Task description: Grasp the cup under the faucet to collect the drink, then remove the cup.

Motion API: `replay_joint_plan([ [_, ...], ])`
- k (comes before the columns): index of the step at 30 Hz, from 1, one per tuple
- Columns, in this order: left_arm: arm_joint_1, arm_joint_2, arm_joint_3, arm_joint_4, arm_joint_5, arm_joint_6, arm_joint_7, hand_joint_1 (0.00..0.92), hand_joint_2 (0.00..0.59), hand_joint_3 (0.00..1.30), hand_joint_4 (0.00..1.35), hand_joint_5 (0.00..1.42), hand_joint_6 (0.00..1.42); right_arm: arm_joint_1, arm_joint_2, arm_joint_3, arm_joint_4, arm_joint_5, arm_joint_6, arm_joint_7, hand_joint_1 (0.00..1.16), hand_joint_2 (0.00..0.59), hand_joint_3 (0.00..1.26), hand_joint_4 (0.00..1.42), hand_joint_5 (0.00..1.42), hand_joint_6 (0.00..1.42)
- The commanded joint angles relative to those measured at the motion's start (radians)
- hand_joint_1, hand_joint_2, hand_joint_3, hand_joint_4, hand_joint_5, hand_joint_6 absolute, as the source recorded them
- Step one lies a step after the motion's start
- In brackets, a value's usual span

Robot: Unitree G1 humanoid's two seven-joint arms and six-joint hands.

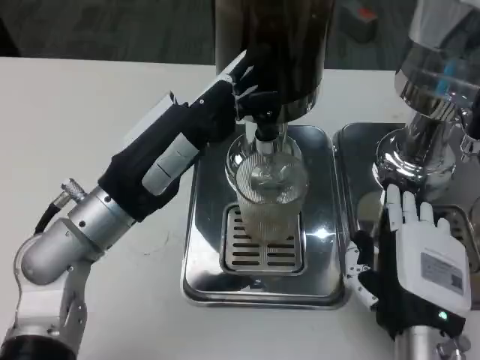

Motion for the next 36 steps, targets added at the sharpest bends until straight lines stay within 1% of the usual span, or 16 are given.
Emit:
replay_joint_plan([
  [1,-0.011,-0.003,0.008,0.005,0.052,-0.029,-0.002,0.0,0.107,0.04,0.0,0.16,0.13,0.005,0.004,-0.007,-0.001,0.01,0.006,-0.01,0.34,0.568,0.0,0.0,0.0,0.0],
  [5,0.0,0.005,0.012,-0.017,0.081,-0.055,0.0,0.0,0.107,0.06,0.0,0.18,0.15,0.002,0.005,-0.008,0.002,0.012,0.004,-0.006,0.34,0.57,0.0,0.0,0.0,0.0],
  [16,0.019,0.06,-0.002,-0.067,0.258,-0.188,0.088,0.0,0.108,0.11,0.0,0.22,0.2,-0.004,0.009,-0.009,0.009,0.022,0.004,-0.009,0.34,0.571,0.0,0.0,0.0,0.0],
  [20,0.022,0.084,-0.011,-0.087,0.343,-0.242,0.142,0.0,0.108,0.11,0.0,0.23,0.2,-0.003,0.01,-0.011,0.01,0.024,0.004,-0.013,0.34,0.571,0.0,0.0,0.0,0.0],
  [22,0.03,0.1,-0.013,-0.113,0.42,-0.283,0.191,0.0,0.109,0.11,0.0,0.23,0.2,-0.002,0.01,-0.013,0.01,0.026,0.005,-0.013,0.34,0.571,0.0,0.0,0.0,0.0],
  [24,0.037,0.112,-0.02,-0.134,0.469,-0.305,0.23,0.0,0.109,0.12,0.0,0.23,0.2,-0.003,0.012,-0.019,0.011,0.037,0.004,-0.009,0.34,0.571,0.0,0.0,0.0,0.0],
  [28,0.043,0.133,-0.035,-0.165,0.548,-0.32,0.296,0.0,0.11,0.12,0.0,0.23,0.21,-0.01,0.011,-0.027,0.018,0.055,0.001,-0.007,0.34,0.571,0.0,0.0,0.0,0.0],
  [30,0.047,0.139,-0.05,-0.167,0.554,-0.309,0.319,0.0,0.112,0.12,0.0,0.23,0.21,-0.013,0.01,-0.027,0.019,0.056,0.001,-0.008,0.34,0.571,0.0,0.0,0.0,0.0],
  [36,0.059,0.179,-0.073,-0.207,0.676,-0.322,0.415,0.0,0.115,0.13,0.0,0.23,0.21,-0.02,0.011,-0.03,0.023,0.074,0.001,-0.004,0.34,0.571,0.0,0.0,0.0,0.0],
])
